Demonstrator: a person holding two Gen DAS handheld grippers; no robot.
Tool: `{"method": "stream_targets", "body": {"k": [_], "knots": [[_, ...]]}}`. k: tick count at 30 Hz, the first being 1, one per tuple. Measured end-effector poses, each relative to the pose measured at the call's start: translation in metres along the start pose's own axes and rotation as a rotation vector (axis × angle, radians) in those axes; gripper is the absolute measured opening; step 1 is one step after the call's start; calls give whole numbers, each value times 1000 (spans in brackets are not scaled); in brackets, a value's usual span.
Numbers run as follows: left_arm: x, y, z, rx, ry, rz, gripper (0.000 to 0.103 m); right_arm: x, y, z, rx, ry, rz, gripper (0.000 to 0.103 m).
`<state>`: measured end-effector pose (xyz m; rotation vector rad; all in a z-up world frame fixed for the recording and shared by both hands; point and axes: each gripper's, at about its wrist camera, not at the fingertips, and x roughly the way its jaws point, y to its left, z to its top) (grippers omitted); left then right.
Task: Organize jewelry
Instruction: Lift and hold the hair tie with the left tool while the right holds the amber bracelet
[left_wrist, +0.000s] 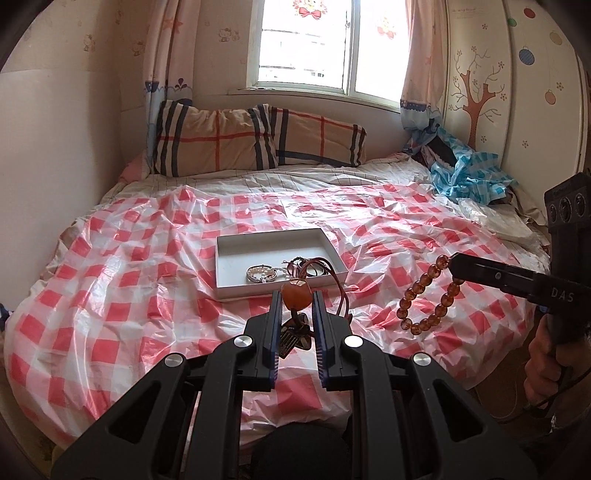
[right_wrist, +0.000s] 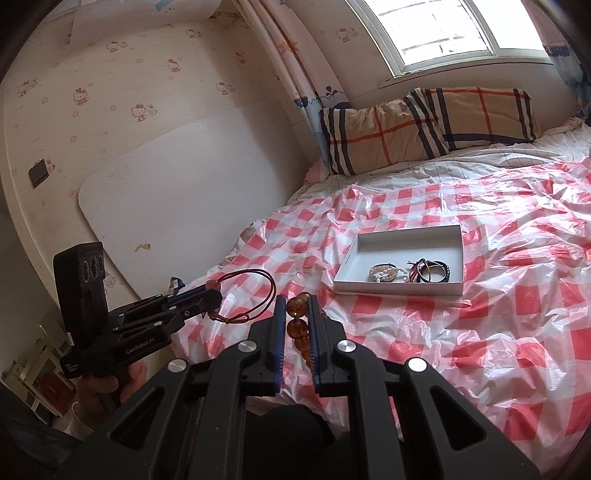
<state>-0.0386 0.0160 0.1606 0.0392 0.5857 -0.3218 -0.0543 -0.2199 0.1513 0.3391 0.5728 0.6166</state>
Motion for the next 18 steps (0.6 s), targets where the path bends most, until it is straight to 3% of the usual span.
{"method": "stream_targets", "body": {"k": [18], "knots": [[-20,0,5,-3,-36,-4,15,-13,15,3,-13,-28,32,12]]}}
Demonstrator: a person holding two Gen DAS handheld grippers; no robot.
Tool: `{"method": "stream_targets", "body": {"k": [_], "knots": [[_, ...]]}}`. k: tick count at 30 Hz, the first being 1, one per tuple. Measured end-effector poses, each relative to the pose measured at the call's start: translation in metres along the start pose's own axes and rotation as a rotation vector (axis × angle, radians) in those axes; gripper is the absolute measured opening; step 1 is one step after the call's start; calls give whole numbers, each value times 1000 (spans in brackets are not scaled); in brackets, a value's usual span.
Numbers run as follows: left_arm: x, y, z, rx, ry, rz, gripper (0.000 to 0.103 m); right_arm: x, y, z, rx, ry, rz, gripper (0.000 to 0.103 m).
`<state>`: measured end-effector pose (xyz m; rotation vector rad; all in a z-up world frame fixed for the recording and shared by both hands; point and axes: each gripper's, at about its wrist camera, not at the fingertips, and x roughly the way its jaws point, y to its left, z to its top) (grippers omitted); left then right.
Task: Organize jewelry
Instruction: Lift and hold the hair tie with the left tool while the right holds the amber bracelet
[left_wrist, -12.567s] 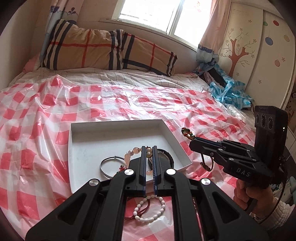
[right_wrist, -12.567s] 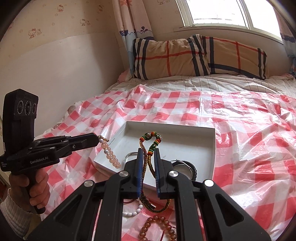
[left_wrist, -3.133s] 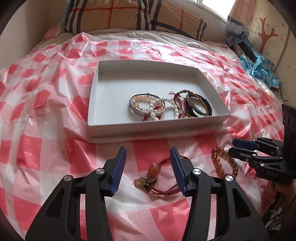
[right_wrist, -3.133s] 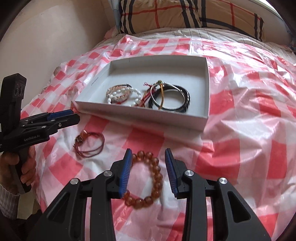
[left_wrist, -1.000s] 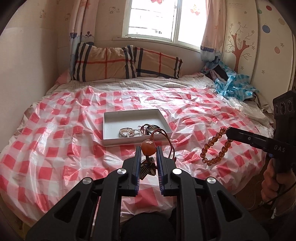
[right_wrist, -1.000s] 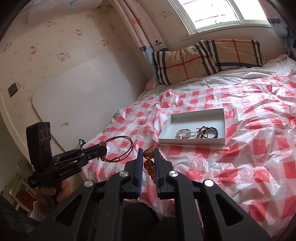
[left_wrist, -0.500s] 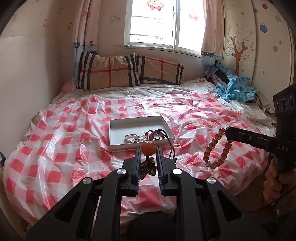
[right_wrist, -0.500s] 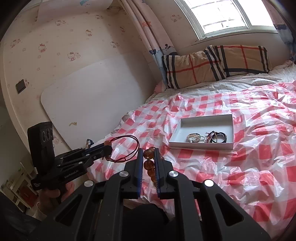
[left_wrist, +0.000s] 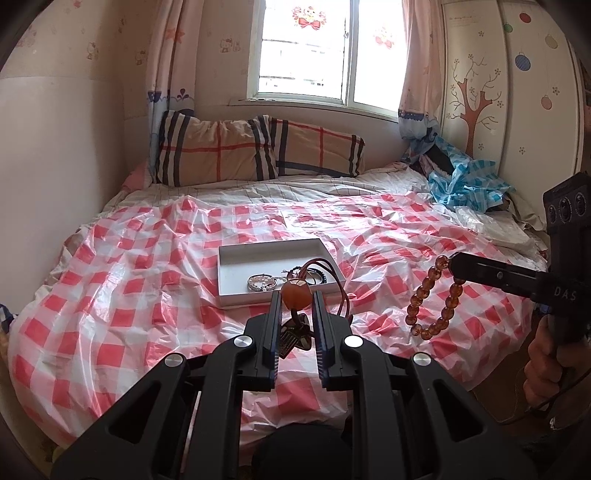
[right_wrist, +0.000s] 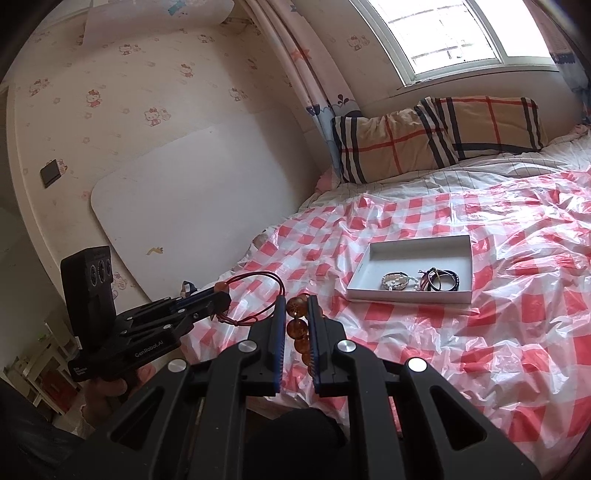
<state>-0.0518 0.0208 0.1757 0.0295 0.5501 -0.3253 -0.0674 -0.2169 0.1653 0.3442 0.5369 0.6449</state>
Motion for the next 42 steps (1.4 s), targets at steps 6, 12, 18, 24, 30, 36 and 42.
{"method": "stream_targets", "body": {"k": [6,12,18,24,30,36,42], "knots": [[-3,1,0,-2,-4,-2,15,-5,5,2,-6,-13,5,12],[-1,3,0,-5,4,-5,15,-3,3,3,-7,-11,5,12],[23,9,3,-19,30,-6,15,19,-6,8,5,14,-1,12],[64,24,6,-42,68,-13,15,47,-27,15,21,34,-8,12],[105,39,8,-62,99,-22,15,73,-50,24,31,46,-23,12],[140,48,11,-71,114,-21,15,96,-70,31,30,63,-35,12],[171,52,15,-71,126,-25,15,116,-87,35,34,74,-35,12]]}}
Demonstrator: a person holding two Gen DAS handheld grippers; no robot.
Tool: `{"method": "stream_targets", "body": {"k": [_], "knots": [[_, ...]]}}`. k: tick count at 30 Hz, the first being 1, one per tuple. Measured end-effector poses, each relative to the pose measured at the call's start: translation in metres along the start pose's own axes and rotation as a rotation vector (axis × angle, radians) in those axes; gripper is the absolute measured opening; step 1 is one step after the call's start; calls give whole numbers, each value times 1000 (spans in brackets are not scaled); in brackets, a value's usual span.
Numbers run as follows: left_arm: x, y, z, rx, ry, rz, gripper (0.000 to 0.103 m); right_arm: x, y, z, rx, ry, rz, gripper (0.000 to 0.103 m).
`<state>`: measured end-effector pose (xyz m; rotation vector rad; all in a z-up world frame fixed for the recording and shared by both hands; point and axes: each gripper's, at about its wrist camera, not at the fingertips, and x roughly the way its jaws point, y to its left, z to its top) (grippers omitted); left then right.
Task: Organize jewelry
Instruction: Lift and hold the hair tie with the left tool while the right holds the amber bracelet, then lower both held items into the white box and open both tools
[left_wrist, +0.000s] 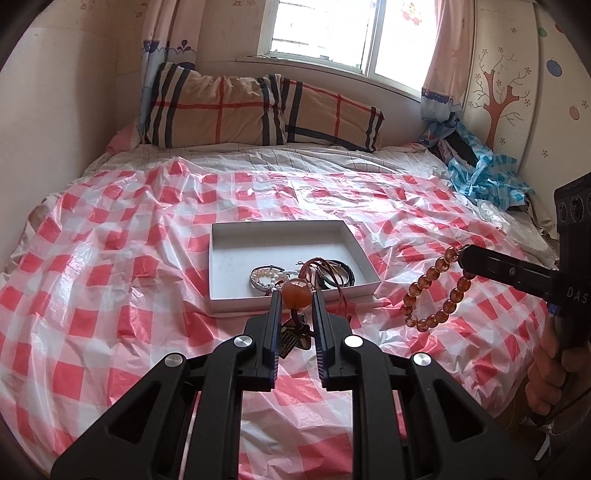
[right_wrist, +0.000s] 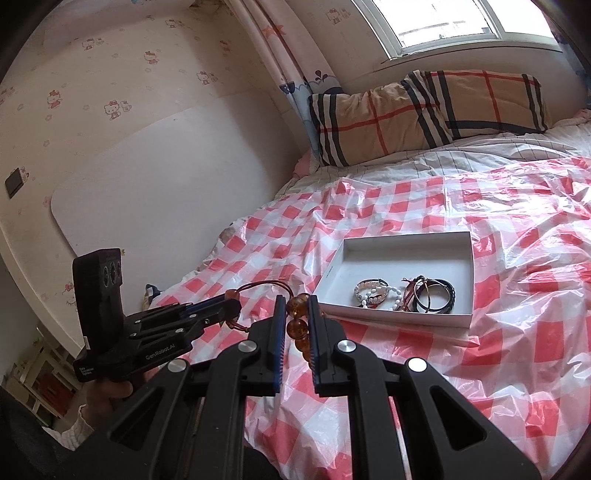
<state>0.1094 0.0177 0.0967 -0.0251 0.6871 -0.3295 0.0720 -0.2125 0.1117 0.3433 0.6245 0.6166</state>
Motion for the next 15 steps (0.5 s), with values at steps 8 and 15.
{"method": "stream_targets", "body": {"k": [8,15], "knots": [[41,3,9,6,19,-5,15,27,-25,12,-3,16,-7,12],[75,6,15,7,32,-7,15,56,-44,21,-15,36,-12,12]]}}
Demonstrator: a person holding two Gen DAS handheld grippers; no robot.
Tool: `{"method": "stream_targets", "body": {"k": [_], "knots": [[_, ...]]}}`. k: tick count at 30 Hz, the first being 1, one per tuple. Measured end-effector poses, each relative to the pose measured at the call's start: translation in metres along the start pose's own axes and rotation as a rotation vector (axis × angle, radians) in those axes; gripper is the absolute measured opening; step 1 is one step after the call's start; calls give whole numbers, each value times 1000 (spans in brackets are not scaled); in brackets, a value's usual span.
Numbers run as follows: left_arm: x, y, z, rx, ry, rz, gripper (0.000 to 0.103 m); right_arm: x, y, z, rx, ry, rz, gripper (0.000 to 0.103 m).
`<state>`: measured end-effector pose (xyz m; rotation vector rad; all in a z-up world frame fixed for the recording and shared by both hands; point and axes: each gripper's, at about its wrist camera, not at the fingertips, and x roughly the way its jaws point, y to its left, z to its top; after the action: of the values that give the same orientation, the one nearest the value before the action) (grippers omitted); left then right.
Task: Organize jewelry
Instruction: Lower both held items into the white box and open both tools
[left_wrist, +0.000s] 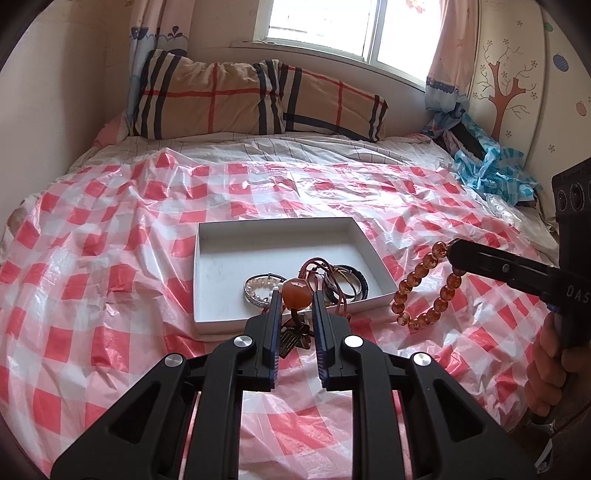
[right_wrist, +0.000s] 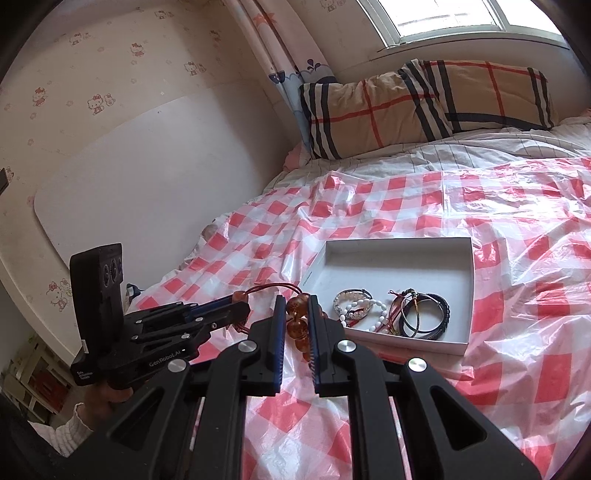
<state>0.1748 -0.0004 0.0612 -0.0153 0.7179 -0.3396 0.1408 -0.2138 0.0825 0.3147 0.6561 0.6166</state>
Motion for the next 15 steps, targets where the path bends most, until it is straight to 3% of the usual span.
{"method": "stream_targets", "body": {"k": [15], "knots": [[54,8,2,-9,37,-3,15,53,-29,8,-1,34,3,12]]}}
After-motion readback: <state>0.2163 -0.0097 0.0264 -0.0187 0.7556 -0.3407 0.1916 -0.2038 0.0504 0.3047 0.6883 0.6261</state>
